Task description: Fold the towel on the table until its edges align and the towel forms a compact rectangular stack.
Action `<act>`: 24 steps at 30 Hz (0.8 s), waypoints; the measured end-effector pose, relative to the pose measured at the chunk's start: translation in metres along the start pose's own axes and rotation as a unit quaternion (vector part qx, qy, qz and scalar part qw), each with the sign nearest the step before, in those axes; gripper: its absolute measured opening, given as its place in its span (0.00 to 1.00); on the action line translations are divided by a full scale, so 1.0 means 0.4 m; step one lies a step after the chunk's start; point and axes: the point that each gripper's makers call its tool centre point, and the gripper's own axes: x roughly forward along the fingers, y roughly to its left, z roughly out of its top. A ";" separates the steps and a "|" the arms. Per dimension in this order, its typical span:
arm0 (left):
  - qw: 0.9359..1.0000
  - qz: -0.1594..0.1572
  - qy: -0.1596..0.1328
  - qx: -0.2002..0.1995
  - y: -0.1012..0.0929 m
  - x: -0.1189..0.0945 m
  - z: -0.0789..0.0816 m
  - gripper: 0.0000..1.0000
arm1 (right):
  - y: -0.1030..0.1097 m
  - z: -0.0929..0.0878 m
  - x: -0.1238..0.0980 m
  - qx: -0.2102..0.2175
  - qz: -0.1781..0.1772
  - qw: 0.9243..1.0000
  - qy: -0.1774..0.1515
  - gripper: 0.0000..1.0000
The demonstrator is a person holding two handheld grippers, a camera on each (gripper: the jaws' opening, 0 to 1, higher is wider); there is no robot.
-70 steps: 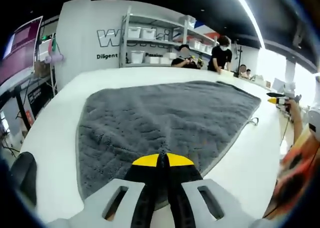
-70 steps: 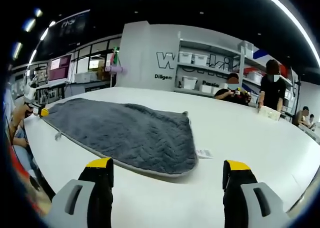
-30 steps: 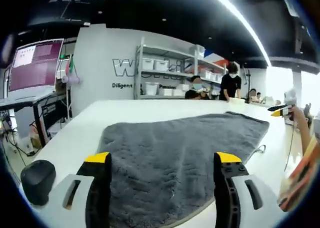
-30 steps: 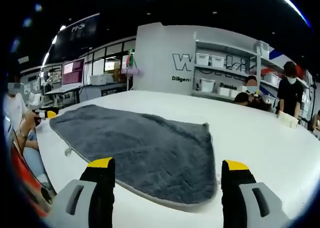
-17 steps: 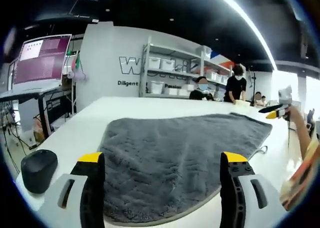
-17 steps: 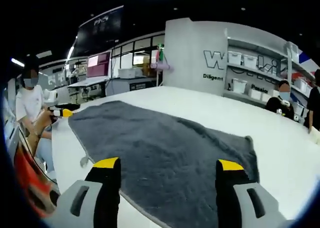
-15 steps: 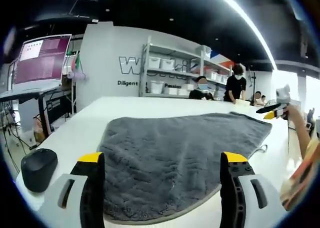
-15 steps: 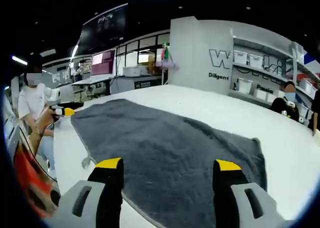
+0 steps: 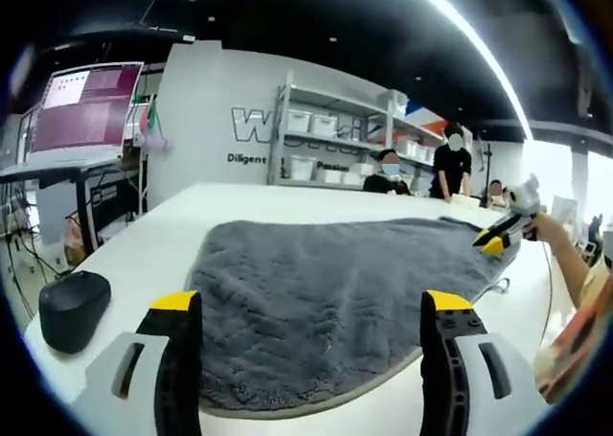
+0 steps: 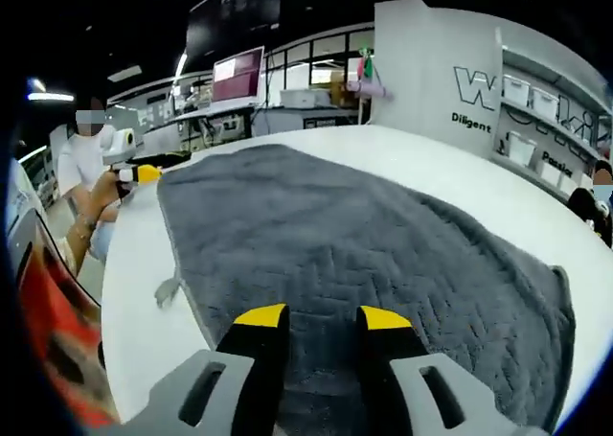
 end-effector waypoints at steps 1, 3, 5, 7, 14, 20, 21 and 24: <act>1.000 -0.001 -0.001 -0.001 -0.001 0.000 -0.001 0.93 | 0.001 -0.004 0.002 -0.001 0.001 1.000 0.004 0.20; 1.000 -0.002 0.000 -0.002 -0.004 0.002 -0.005 0.92 | 0.003 -0.020 0.009 -0.006 0.005 1.000 0.015 0.13; 1.000 -0.005 0.002 -0.003 -0.008 0.004 -0.010 0.92 | 0.006 -0.021 0.009 -0.002 0.010 1.000 0.012 0.11; 1.000 -0.005 0.004 -0.005 -0.009 0.005 -0.015 0.92 | 0.005 -0.022 0.008 0.000 0.011 1.000 0.011 0.10; 1.000 -0.001 -0.002 -0.010 -0.005 0.001 -0.010 0.92 | 0.016 -0.025 0.006 -0.011 0.022 1.000 0.011 0.03; 1.000 -0.004 0.000 -0.010 -0.006 0.001 -0.011 0.92 | 0.021 -0.027 0.002 -0.007 0.032 0.999 0.005 0.02; 1.000 -0.004 0.001 -0.010 -0.006 0.001 -0.011 0.92 | 0.021 -0.027 0.002 -0.005 0.033 0.999 0.004 0.02; 1.000 -0.004 0.000 -0.010 -0.007 0.002 -0.010 0.92 | 0.022 -0.027 0.001 -0.001 0.035 0.999 0.001 0.02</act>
